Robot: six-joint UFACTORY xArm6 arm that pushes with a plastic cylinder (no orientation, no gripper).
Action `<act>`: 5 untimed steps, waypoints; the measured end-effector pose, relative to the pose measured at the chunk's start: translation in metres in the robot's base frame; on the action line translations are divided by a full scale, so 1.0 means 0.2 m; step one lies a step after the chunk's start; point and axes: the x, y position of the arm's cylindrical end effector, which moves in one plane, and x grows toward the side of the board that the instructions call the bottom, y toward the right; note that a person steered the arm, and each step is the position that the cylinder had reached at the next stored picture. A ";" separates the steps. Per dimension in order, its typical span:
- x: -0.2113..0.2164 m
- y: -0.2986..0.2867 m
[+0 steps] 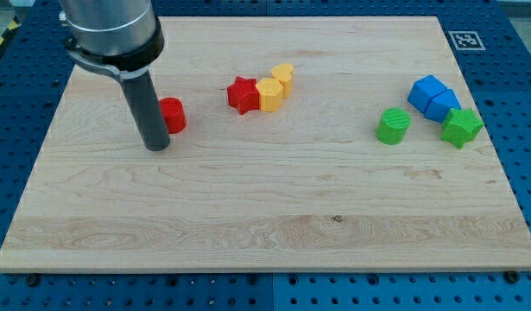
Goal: Move the red circle into the red star
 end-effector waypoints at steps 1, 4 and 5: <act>-0.22 0.00; -0.39 -0.04; -0.51 0.05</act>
